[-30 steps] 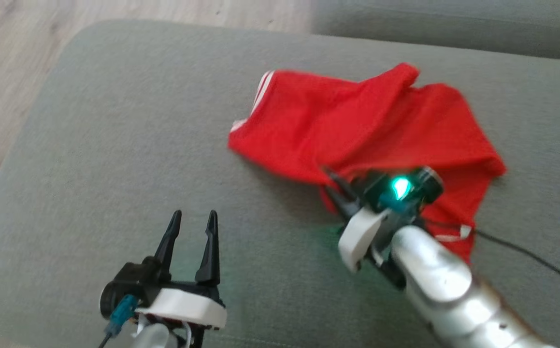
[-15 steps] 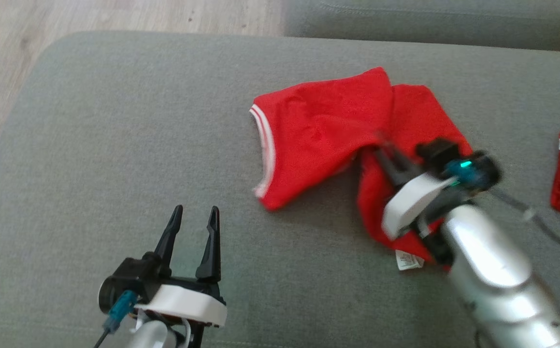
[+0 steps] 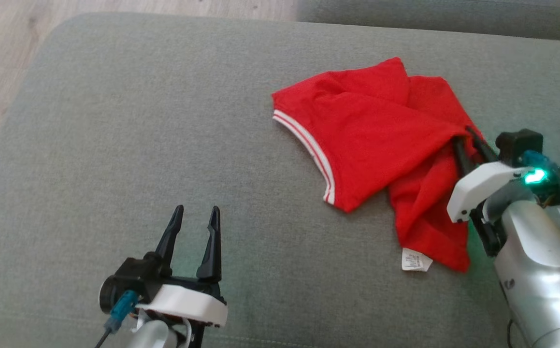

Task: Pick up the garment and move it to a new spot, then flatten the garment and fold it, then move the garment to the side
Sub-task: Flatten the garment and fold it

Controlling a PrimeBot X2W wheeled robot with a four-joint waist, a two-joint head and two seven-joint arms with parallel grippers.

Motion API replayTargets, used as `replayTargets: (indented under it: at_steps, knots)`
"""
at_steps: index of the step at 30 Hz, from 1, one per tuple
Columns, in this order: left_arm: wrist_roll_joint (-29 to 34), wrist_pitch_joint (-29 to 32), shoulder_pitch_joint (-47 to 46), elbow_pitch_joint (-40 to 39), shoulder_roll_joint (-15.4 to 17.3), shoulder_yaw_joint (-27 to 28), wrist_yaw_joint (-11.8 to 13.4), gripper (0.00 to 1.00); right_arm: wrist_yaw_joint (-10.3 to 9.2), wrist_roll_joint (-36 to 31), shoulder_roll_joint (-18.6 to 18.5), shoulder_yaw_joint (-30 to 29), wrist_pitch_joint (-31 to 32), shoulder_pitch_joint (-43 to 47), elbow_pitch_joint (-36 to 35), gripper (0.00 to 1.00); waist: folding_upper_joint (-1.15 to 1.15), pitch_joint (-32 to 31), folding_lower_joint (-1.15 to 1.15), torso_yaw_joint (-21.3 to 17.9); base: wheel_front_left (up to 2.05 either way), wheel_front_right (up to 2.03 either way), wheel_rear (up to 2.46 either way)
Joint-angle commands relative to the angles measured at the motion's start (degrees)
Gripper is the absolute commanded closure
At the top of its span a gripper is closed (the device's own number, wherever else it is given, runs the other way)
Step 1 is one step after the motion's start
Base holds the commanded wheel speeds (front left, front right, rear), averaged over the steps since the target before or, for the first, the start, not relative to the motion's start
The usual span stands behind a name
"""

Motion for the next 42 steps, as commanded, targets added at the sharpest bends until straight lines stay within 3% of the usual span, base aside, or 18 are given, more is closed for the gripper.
replayTargets:
  at_steps: [1, 10, 15, 24, 34, 42]
  knots:
    - [0.09, -0.67, -2.51, -1.34, 0.39, 2.09, -0.05, 0.00, 0.37, -0.43, 0.70, 0.39, -1.88, -1.86, -0.63, 0.00, 0.00, -0.29, 0.00, -0.58, 0.00, 0.00, 0.00]
    - [0.12, -0.92, -1.88, -1.20, 0.46, 1.27, -0.27, 0.00, 0.37, -0.71, 2.79, -1.33, -6.49, 2.34, -3.65, 0.00, 0.00, -2.91, 0.00, -3.56, 0.00, 0.00, 0.00]
    - [0.20, -0.60, -1.36, -0.98, -0.06, -0.14, -0.66, 0.00, 0.37, -1.16, 3.93, -3.02, -7.23, 7.17, -9.30, 0.00, 0.00, -4.21, 0.00, -4.97, 0.00, 0.00, 0.00]
    - [-0.43, 0.07, -1.14, 1.44, -1.49, -2.96, -1.99, 0.00, 0.37, -5.07, 7.16, -7.27, -6.51, 20.40, -25.49, 0.00, 0.00, -5.88, 0.00, -7.96, 0.00, 0.00, 0.00]
    - [1.33, 2.49, -8.47, 11.03, -3.87, -10.09, -5.67, 0.00, 0.37, -0.72, 7.54, -6.00, -2.51, 28.33, -39.33, 0.00, 0.00, -3.91, 0.00, -11.50, 0.00, 0.00, 0.00]
    - [1.52, 1.72, -17.78, 22.09, -4.79, -13.75, -6.04, 0.00, 0.37, -0.70, 7.55, -4.70, -0.55, 27.90, -43.86, 0.00, 0.00, -0.57, 0.00, -16.17, 0.00, 0.00, 0.00]
